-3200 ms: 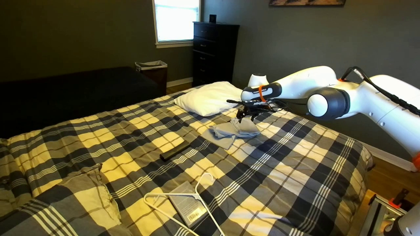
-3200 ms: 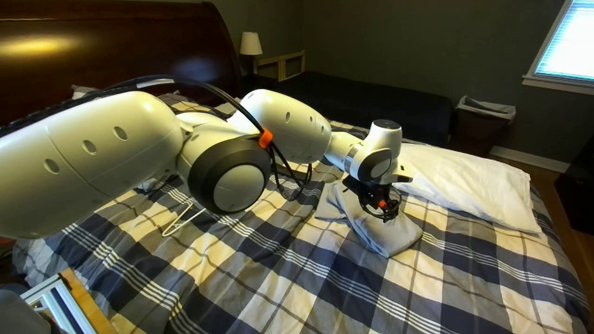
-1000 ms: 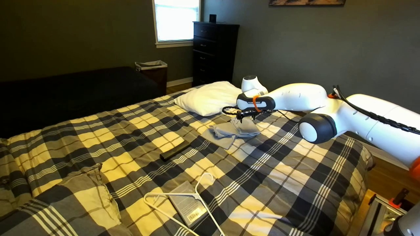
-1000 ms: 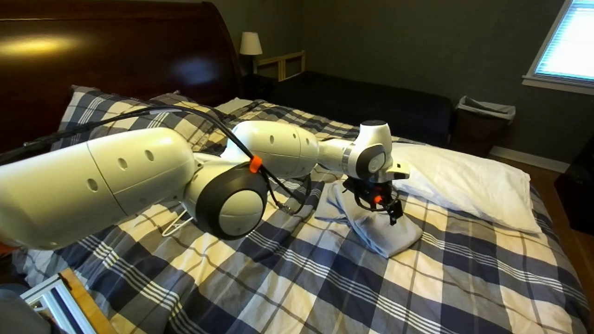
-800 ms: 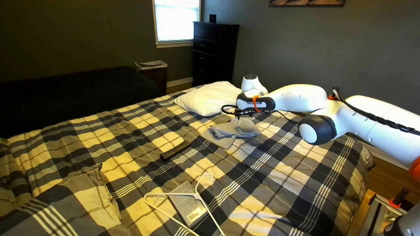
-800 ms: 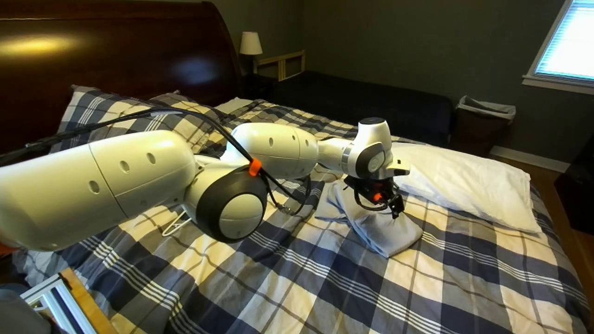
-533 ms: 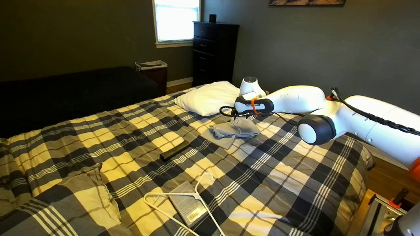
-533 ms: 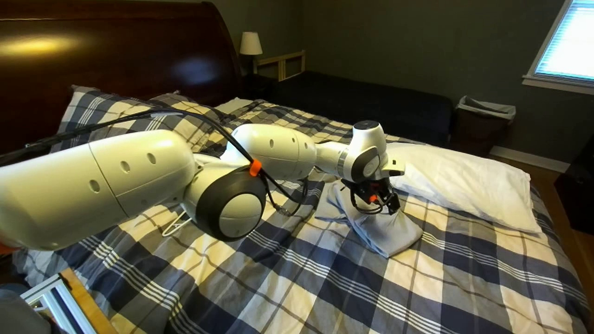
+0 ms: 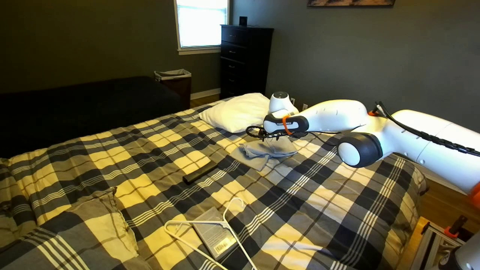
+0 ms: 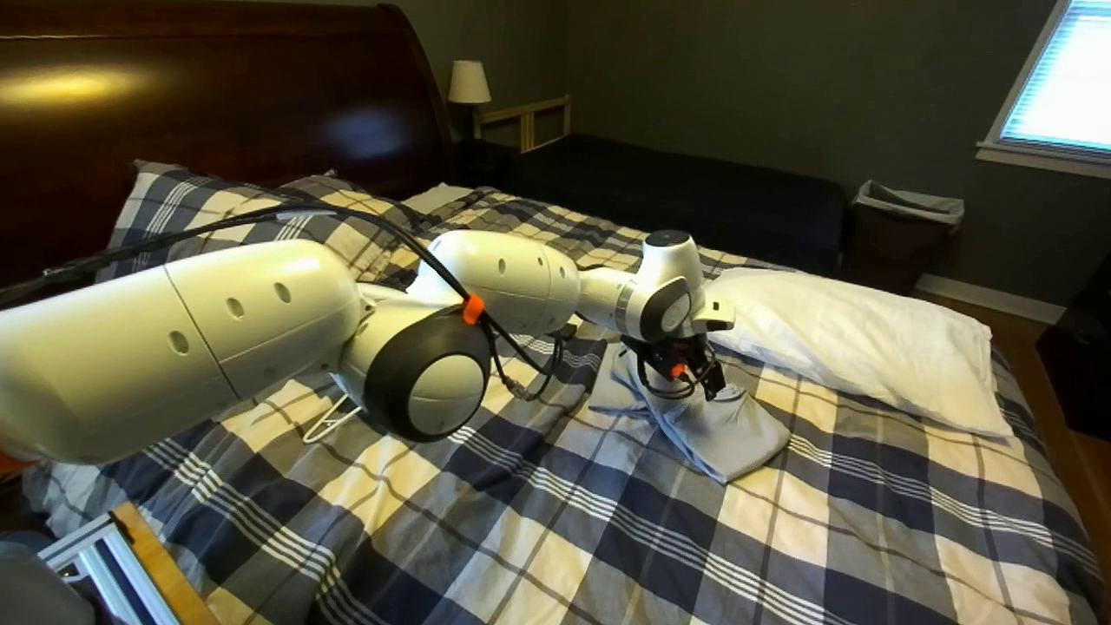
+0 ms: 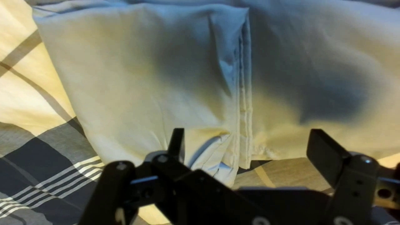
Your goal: Move the grey t-shirt to the left and unfold it
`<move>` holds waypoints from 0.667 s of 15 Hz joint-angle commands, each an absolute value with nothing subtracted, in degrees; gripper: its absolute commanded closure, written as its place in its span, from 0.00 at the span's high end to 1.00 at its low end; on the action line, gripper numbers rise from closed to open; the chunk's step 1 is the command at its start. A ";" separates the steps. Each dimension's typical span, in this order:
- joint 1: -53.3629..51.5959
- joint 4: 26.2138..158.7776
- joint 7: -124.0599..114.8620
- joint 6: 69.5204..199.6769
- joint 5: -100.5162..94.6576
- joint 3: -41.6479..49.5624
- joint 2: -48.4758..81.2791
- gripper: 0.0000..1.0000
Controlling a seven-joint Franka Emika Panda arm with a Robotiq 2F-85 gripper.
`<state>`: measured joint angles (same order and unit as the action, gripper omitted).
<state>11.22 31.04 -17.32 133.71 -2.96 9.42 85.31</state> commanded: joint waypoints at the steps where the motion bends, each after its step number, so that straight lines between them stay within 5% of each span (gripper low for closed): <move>1: 11.39 33.31 -18.95 134.95 -3.09 9.15 85.30 1.00; 10: 12.37 36.32 -24.13 133.41 -2.93 10.79 85.35 1.00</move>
<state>12.30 35.35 -21.93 133.71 -2.96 10.13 85.35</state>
